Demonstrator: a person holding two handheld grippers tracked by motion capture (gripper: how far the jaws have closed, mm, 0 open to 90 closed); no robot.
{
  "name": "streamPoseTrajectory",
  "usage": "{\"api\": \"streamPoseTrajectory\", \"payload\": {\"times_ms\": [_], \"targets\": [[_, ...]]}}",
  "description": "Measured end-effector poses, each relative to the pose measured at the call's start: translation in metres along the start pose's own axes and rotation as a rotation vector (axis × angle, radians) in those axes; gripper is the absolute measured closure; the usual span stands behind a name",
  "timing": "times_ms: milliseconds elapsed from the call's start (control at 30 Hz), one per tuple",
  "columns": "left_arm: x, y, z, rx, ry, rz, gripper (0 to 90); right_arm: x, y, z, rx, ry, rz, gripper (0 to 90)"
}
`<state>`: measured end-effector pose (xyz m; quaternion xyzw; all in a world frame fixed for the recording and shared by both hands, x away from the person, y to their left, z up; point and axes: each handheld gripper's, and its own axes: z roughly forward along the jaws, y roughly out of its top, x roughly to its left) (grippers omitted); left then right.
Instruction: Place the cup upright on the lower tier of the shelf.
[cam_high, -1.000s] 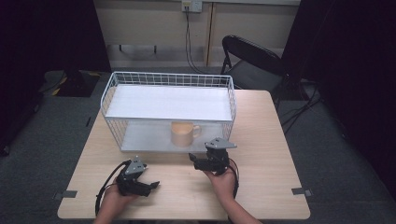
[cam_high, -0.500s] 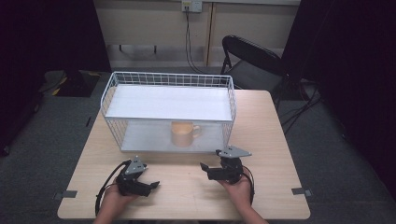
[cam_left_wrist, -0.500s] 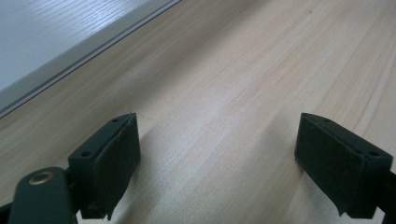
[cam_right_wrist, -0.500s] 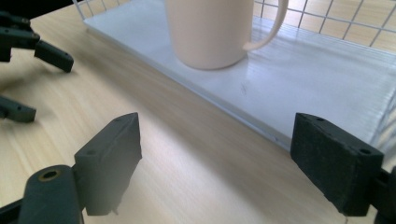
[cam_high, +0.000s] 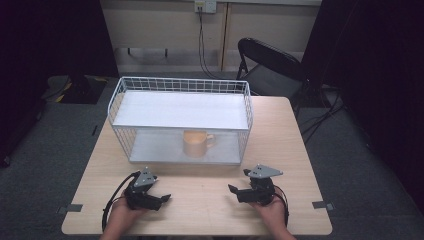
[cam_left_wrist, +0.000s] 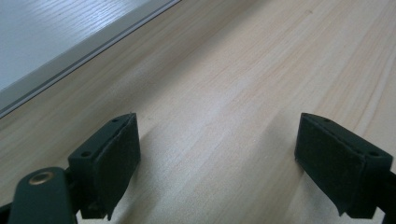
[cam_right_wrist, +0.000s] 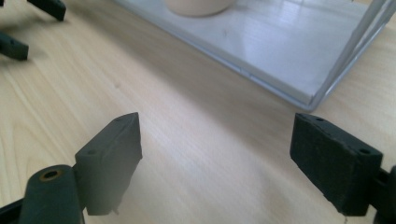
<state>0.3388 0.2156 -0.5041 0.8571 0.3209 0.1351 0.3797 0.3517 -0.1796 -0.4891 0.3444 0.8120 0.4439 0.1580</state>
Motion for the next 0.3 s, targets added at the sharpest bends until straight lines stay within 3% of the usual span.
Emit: {"api": "streamPoseTrajectory", "payload": {"times_ms": [300], "targets": [[0.000,0.000,0.001,0.000,0.003,-0.003,13.2,0.000,-0.015,-0.006,0.066,0.000,-0.051,16.4]]}}
